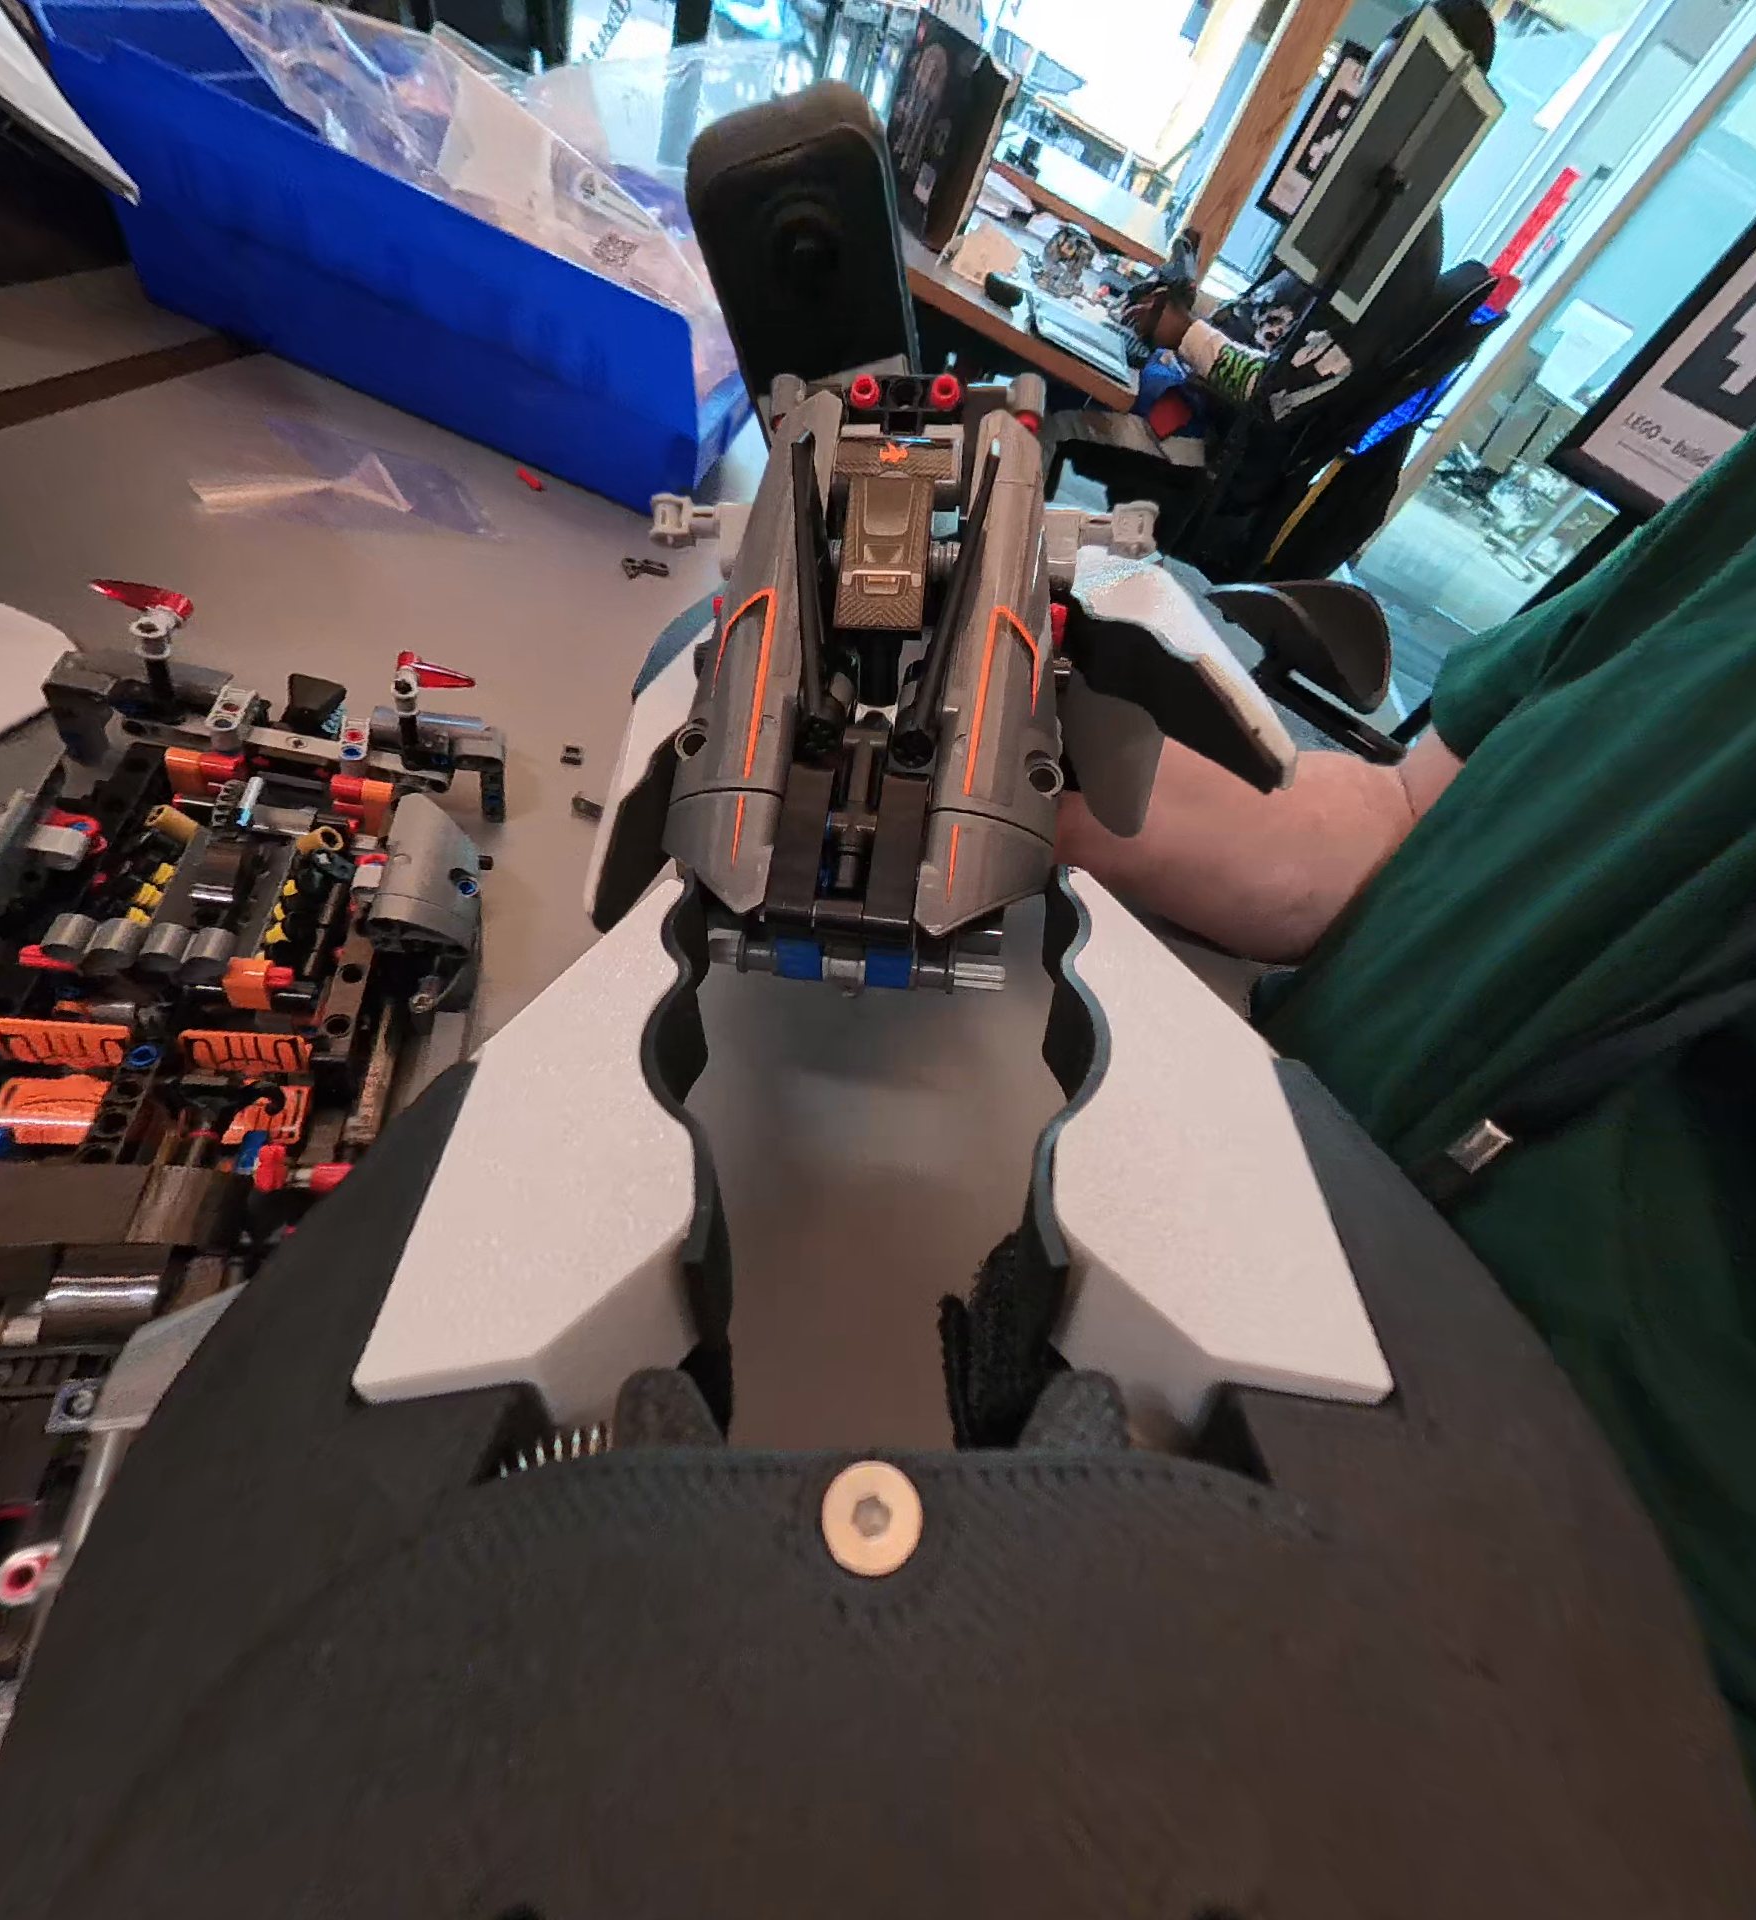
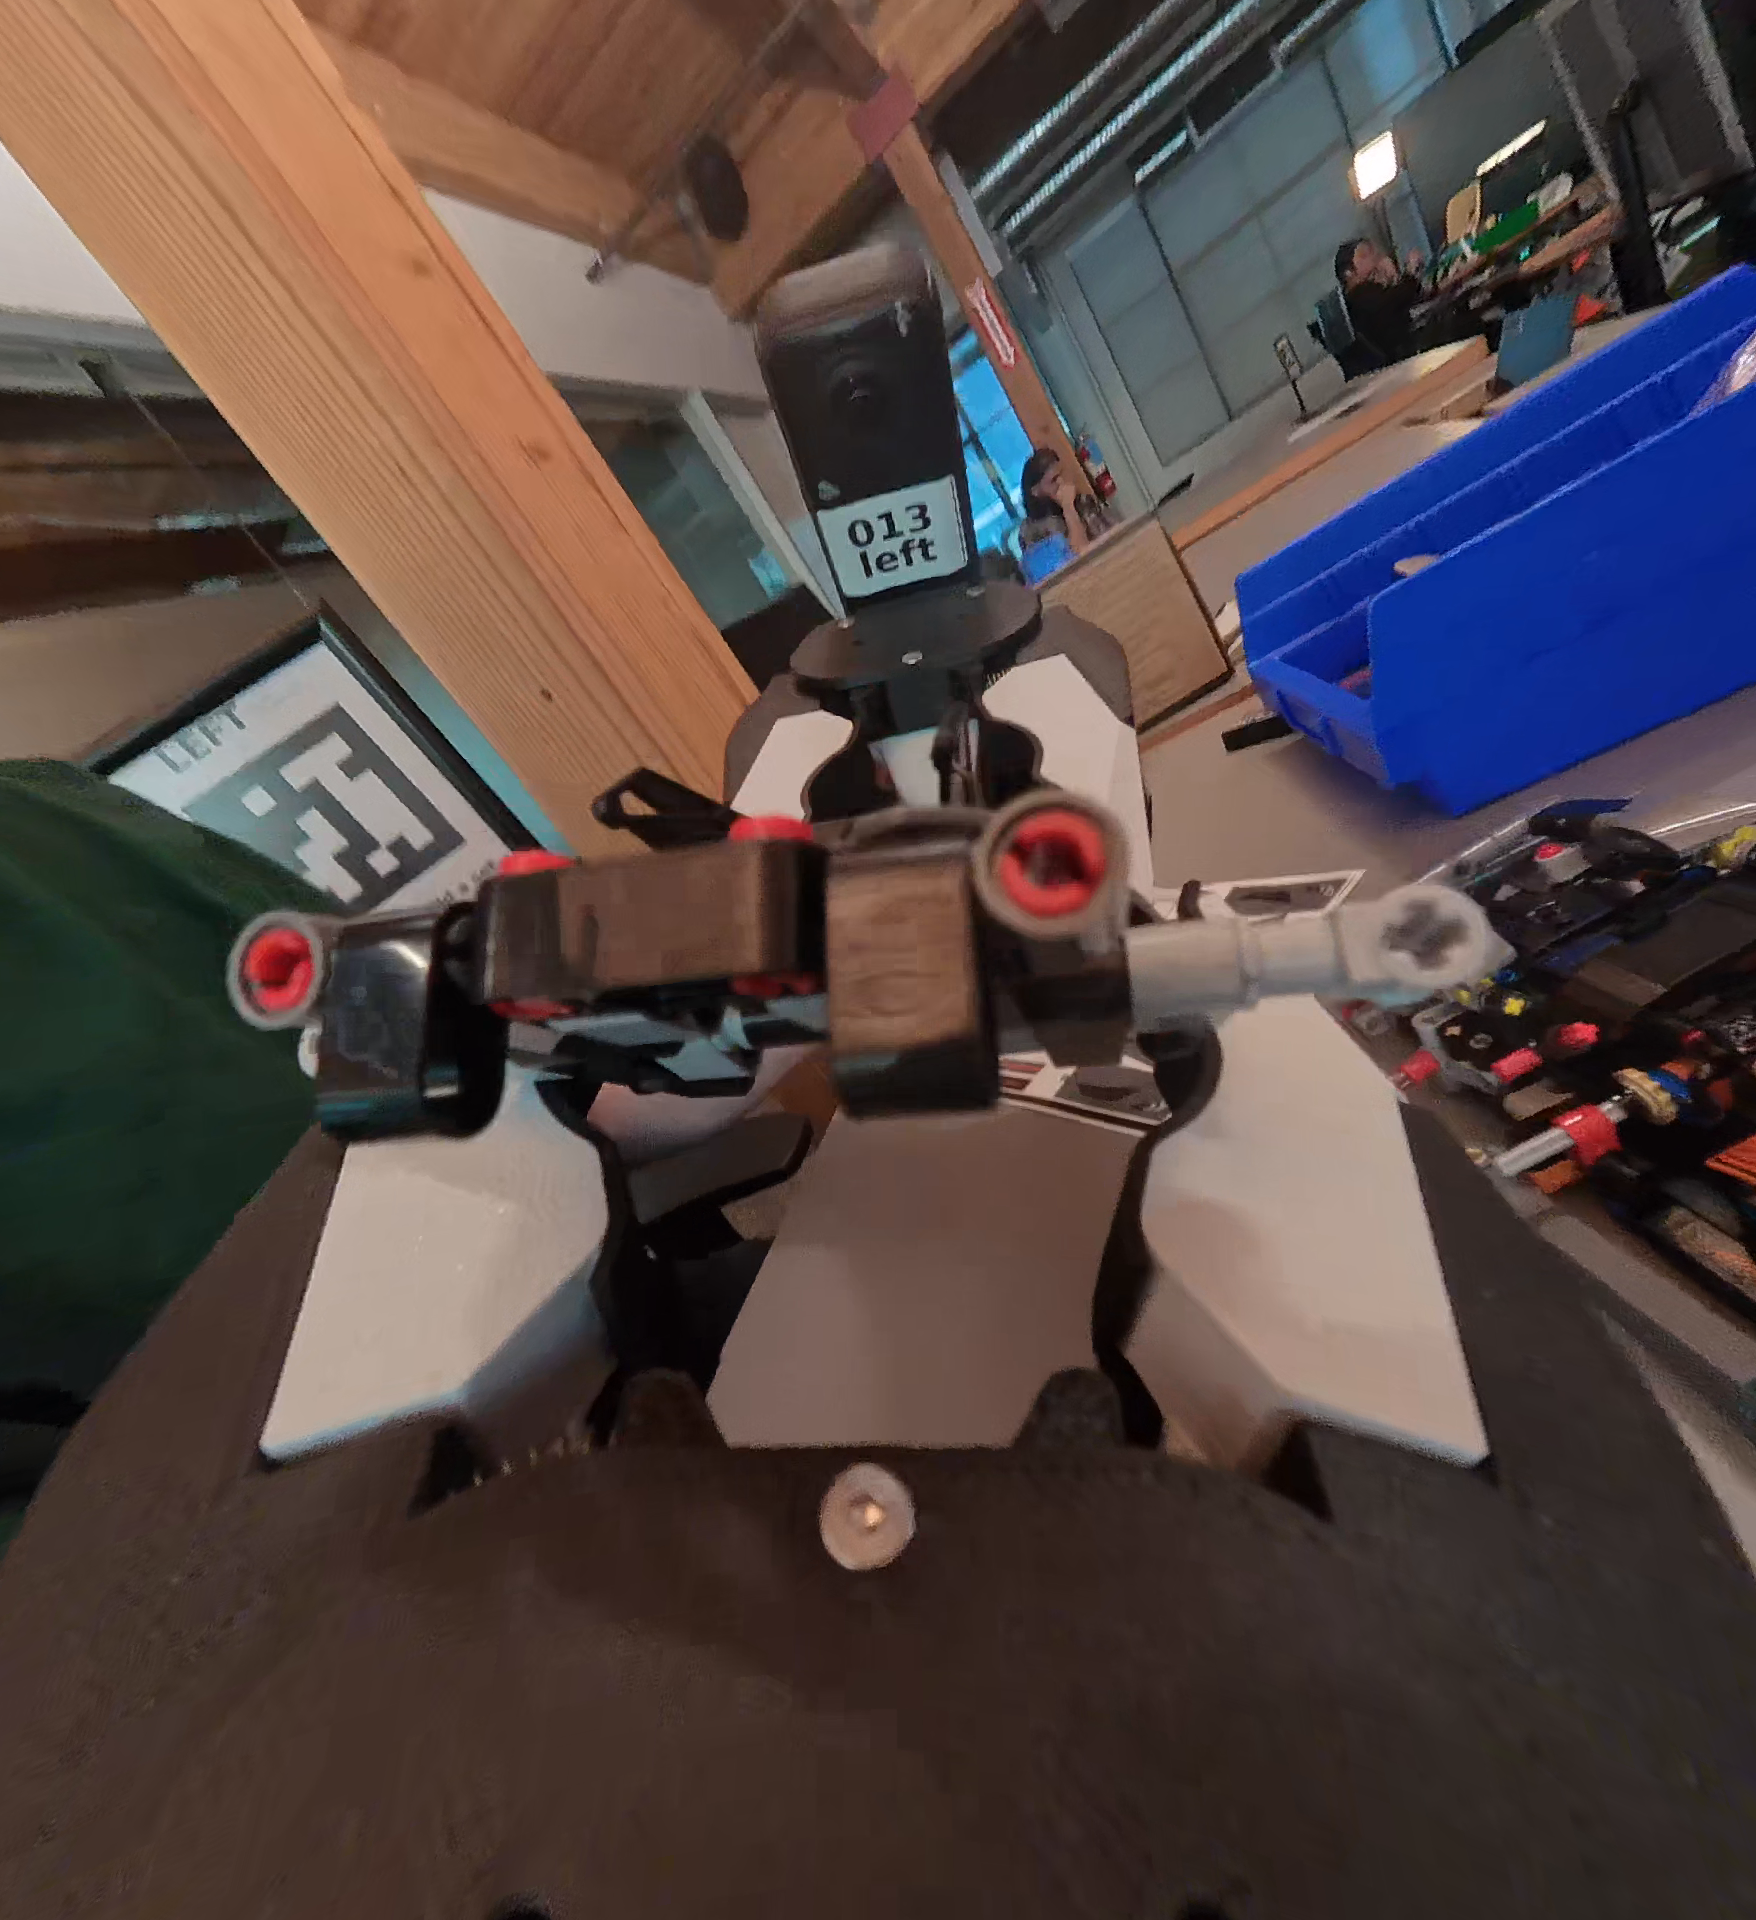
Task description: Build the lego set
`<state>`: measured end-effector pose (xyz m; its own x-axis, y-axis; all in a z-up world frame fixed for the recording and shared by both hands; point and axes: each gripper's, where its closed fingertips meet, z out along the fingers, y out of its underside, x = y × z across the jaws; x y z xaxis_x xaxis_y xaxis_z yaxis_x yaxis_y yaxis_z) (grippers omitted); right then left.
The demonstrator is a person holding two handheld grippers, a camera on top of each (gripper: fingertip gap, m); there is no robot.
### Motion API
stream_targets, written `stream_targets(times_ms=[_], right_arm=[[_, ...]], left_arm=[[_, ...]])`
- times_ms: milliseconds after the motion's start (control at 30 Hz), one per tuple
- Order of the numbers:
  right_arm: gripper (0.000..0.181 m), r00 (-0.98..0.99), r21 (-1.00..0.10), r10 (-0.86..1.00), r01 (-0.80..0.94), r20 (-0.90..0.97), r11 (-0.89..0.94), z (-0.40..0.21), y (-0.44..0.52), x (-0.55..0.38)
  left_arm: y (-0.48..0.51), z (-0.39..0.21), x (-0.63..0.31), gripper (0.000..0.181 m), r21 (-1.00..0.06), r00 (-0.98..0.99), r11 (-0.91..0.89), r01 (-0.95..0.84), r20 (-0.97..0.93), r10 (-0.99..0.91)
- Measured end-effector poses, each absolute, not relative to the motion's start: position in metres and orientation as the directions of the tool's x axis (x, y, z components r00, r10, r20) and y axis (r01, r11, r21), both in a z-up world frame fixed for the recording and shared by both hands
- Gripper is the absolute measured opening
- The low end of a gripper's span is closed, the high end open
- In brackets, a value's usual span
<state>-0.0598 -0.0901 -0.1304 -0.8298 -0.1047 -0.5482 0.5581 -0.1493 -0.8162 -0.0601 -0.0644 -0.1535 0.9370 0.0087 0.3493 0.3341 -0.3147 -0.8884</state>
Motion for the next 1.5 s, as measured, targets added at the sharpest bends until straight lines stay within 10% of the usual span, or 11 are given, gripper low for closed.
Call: stream_targets(times_ms=[967,1500], right_arm=[[0.112,-0.743,-0.747,-0.093,0.664,-0.662,0.01,-0.174,-0.089,0.022],[0.035,-0.635,-0.617,-0.076,0.768,-0.769,-0.173,-0.157,-0.064,-0.009]], left_arm=[[-0.096,-0.184,-0.017,0.063,-0.923,0.944,-0.225,0.314,0.328,-0.029],[-0.086,-0.164,-0.019,0.05,-0.969,0.995,-0.232,0.09,0.1,-0.031]])
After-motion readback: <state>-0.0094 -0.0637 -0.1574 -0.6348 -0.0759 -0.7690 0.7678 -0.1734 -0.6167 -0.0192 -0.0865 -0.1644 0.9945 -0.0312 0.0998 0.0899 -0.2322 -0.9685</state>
